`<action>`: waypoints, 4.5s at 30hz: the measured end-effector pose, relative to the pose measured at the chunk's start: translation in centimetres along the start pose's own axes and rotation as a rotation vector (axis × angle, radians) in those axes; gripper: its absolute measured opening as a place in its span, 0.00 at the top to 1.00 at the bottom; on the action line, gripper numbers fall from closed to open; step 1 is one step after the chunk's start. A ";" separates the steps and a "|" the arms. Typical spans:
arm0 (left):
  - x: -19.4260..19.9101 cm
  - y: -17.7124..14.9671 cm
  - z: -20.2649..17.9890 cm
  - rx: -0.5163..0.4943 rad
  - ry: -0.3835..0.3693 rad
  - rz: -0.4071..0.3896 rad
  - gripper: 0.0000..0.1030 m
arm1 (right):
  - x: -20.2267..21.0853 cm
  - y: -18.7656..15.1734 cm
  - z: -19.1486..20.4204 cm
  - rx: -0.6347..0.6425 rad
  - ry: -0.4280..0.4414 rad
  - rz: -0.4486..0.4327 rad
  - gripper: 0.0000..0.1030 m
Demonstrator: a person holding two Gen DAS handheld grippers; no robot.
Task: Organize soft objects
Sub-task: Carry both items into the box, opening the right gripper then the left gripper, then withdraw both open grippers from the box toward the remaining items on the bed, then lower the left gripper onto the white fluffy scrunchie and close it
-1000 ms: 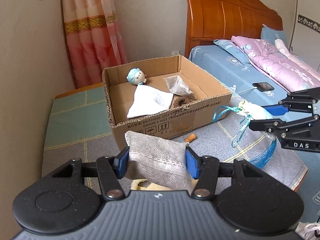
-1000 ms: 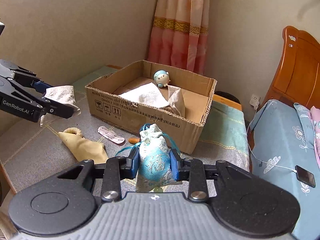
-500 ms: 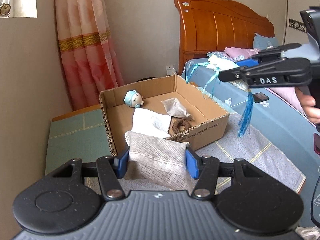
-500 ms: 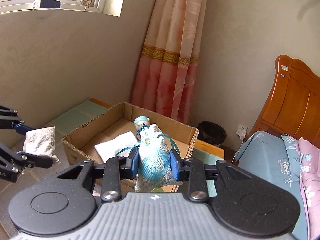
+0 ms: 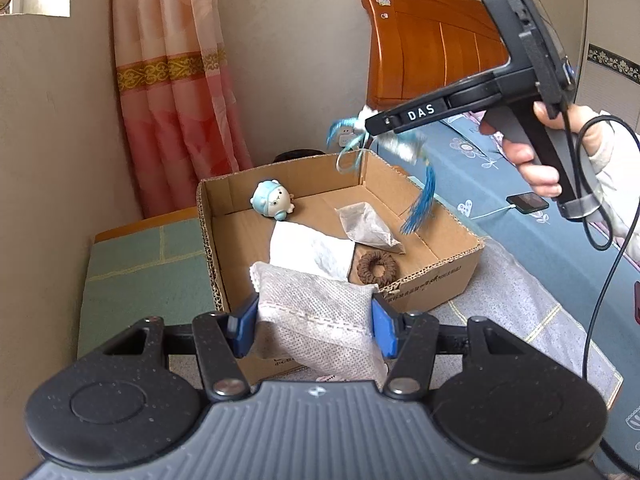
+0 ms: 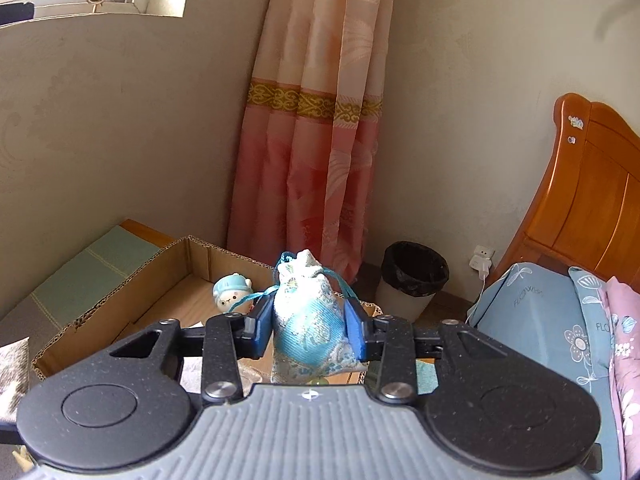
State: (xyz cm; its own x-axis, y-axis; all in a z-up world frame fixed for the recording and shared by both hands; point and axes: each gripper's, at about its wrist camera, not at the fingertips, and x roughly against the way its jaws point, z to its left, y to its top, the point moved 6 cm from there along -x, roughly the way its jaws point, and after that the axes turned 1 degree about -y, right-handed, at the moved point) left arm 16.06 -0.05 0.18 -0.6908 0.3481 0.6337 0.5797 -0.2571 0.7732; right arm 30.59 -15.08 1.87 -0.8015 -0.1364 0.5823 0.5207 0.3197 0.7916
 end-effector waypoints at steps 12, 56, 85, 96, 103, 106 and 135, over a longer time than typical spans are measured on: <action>-2.3 2.1 0.4 -0.035 0.023 0.016 0.45 | 1.1 -3.9 -0.4 -0.114 -0.032 0.069 0.00; 0.4 2.5 1.5 0.025 0.154 -0.042 0.01 | 7.2 -12.0 2.2 -0.247 -0.054 0.174 0.00; 2.7 -9.1 5.5 0.199 0.304 0.052 0.01 | 5.7 -17.9 14.3 -0.035 0.228 0.254 0.00; -0.4 -9.8 4.0 0.205 0.199 0.095 0.01 | 4.6 -18.7 18.5 0.113 0.230 0.247 0.00; -3.1 -10.8 3.1 0.226 0.146 0.148 0.01 | 4.6 -18.7 18.2 0.100 0.251 0.243 0.00; -3.2 -11.3 3.4 0.234 0.170 0.162 0.01 | 4.4 -18.8 18.2 0.076 0.257 0.249 0.00; -2.0 -12.5 3.9 0.254 0.257 0.180 0.01 | 4.8 -19.5 17.8 0.053 0.254 0.226 0.00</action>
State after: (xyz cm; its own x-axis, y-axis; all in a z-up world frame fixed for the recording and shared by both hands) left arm 11.90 5.94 -10.83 -0.6353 0.0727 0.7688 0.7675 -0.0513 0.6390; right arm 11.36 -5.24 -14.11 -0.5657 -0.2834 0.7744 0.6553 0.4156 0.6308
